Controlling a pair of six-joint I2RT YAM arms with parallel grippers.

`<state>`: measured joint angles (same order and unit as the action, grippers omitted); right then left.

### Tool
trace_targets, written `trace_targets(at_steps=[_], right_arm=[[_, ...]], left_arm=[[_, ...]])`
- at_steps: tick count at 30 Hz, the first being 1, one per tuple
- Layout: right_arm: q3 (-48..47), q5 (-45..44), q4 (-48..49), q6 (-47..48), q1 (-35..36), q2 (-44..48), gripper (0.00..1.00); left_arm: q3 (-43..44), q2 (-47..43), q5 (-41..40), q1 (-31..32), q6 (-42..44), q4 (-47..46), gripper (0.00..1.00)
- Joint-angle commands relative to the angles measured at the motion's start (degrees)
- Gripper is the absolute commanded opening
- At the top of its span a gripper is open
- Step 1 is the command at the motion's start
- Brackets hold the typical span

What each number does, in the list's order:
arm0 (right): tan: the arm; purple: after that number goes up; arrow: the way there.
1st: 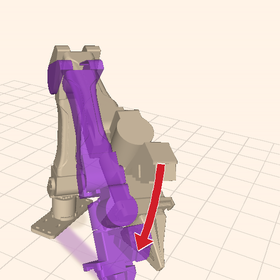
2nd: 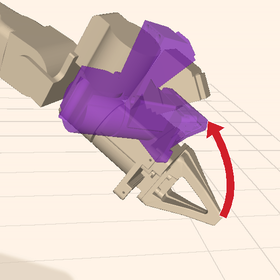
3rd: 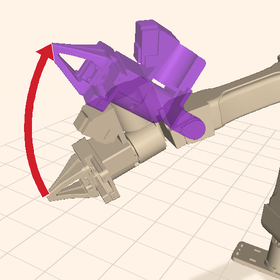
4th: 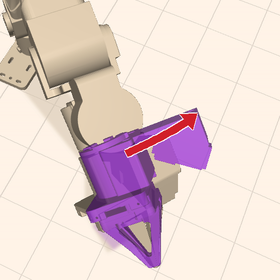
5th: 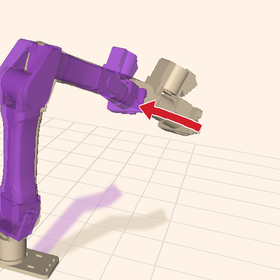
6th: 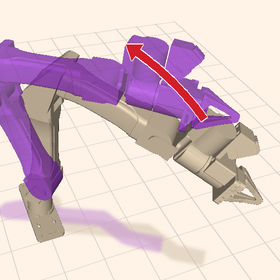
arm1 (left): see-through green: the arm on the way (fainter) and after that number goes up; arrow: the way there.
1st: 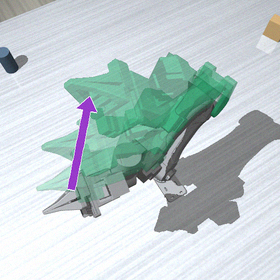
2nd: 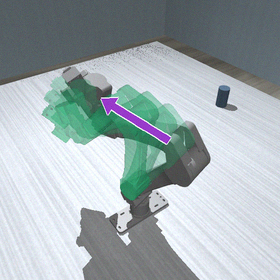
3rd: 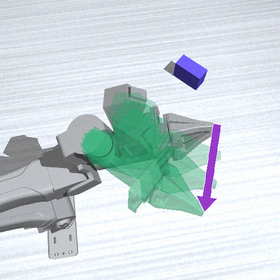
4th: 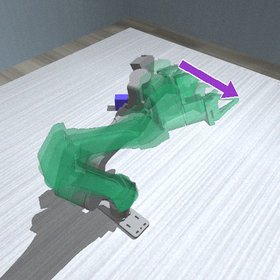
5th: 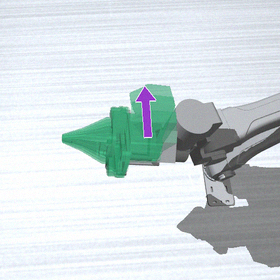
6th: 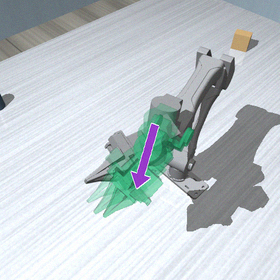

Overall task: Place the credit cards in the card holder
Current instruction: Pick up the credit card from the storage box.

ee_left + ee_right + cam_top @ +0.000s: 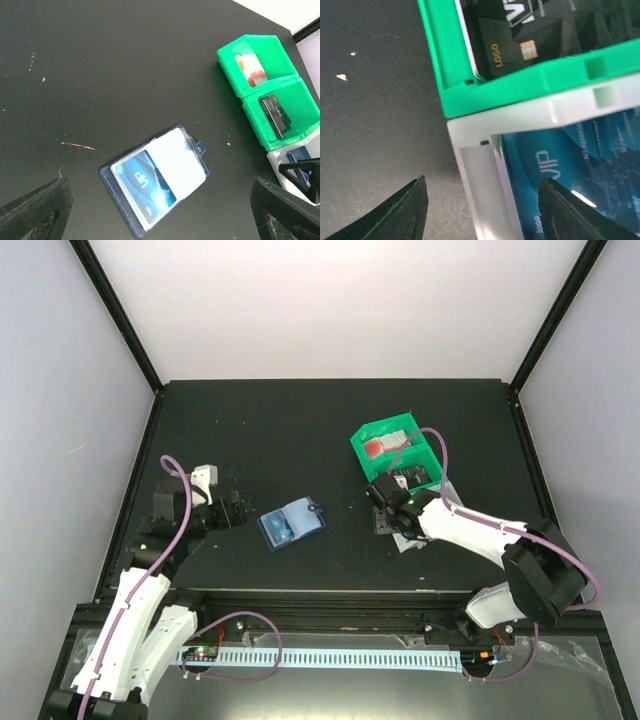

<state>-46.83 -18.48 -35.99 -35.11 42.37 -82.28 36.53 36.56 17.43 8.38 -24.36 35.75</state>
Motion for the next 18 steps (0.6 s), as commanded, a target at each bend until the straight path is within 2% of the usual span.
trace_targets(at_steps=[1,9,18], right_arm=[[1.2,5.8,4.8,1.1,-1.7,0.3,0.62],[3.8,2.2,4.8,-2.8,-2.1,0.7,0.61],[5.6,6.0,6.2,-3.0,-2.1,3.3,0.57]], left_arm=[[2.1,0.9,-1.2,0.4,1.1,0.5,0.99],[1.7,1.5,-0.1,0.4,0.8,-0.1,0.99],[1.3,2.2,0.3,0.4,0.6,-0.5,0.99]])
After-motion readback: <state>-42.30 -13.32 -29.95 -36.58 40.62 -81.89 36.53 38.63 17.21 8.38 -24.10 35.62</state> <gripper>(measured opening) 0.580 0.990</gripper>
